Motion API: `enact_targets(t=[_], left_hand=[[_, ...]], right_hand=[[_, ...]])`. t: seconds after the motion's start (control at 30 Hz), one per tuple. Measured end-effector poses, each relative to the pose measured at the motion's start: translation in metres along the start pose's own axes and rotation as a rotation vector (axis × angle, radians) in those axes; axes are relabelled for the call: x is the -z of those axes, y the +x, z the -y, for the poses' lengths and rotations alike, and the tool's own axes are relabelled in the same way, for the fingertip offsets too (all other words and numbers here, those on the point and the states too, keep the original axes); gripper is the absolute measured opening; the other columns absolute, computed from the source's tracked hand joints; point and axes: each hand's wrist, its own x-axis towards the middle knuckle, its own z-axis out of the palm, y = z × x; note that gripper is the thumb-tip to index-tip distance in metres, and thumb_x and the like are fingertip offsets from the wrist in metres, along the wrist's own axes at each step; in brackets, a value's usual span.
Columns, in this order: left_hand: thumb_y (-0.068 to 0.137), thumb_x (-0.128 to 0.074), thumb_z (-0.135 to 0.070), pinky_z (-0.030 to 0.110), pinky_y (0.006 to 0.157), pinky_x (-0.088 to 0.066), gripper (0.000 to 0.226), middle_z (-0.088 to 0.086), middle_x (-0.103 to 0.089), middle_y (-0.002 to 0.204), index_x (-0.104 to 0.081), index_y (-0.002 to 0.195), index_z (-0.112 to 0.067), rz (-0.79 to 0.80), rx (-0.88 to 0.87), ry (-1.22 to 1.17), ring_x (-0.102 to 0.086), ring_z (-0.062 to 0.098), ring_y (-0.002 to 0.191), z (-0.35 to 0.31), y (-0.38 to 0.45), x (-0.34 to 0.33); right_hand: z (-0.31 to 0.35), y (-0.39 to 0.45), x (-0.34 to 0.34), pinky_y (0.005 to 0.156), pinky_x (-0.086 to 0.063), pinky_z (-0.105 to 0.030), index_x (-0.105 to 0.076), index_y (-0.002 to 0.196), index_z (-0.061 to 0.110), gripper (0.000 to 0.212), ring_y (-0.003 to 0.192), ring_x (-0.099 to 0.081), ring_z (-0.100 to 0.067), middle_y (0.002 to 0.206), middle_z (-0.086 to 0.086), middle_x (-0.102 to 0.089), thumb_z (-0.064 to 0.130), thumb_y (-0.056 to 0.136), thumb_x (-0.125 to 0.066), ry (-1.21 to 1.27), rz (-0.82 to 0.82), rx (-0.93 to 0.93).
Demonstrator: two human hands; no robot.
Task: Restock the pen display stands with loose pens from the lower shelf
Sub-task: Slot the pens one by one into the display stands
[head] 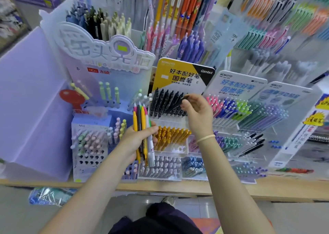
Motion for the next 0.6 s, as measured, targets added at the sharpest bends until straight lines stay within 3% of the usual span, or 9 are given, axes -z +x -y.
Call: enact_targets(t=[0.1, 0.27, 0.47, 0.6], left_hand=[[0.089, -0.073, -0.010, 0.019, 0.054, -0.055, 0.022, 0.002, -0.072, 0.073, -0.069, 0.110, -0.004, 0.004, 0.009, -0.023, -0.067, 0.012, 0.057, -0.002, 0.005, -0.003], [0.090, -0.071, -0.010, 0.026, 0.055, -0.058, 0.018, 0.005, -0.073, 0.076, -0.069, 0.107, -0.005, 0.030, 0.012, -0.078, -0.068, 0.014, 0.058, -0.009, 0.011, -0.007], [0.092, -0.067, -0.011, 0.027, 0.057, -0.057, 0.023, 0.007, -0.076, 0.083, -0.065, 0.113, -0.003, 0.096, -0.009, -0.082, -0.070, 0.017, 0.063, -0.010, 0.011, -0.005], [0.092, -0.066, -0.013, 0.030, 0.056, -0.058, 0.021, 0.007, -0.077, 0.088, -0.063, 0.110, -0.003, 0.143, 0.015, -0.095, -0.071, 0.018, 0.067, -0.009, 0.009, -0.004]], right_hand=[[-0.007, 0.003, -0.006, 0.089, -0.057, -0.044, -0.067, 0.110, 0.009, 0.016, 0.097, -0.068, -0.022, 0.101, -0.006, -0.070, 0.010, 0.093, -0.066, -0.069, 0.033, -0.005], [-0.003, 0.013, -0.020, 0.085, -0.056, -0.029, -0.071, 0.111, 0.010, 0.021, 0.090, -0.067, -0.011, 0.096, 0.003, -0.070, 0.016, 0.091, -0.070, -0.226, 0.085, 0.005], [-0.009, 0.016, -0.027, 0.079, -0.060, -0.039, -0.071, 0.106, 0.014, 0.018, 0.082, -0.069, -0.018, 0.089, 0.000, -0.072, 0.019, 0.089, -0.073, -0.276, 0.087, 0.004], [-0.004, 0.008, -0.025, 0.063, -0.054, -0.034, -0.057, 0.095, 0.018, 0.024, 0.065, -0.062, -0.019, 0.075, 0.002, -0.063, 0.025, 0.085, -0.077, -0.293, 0.020, 0.010]])
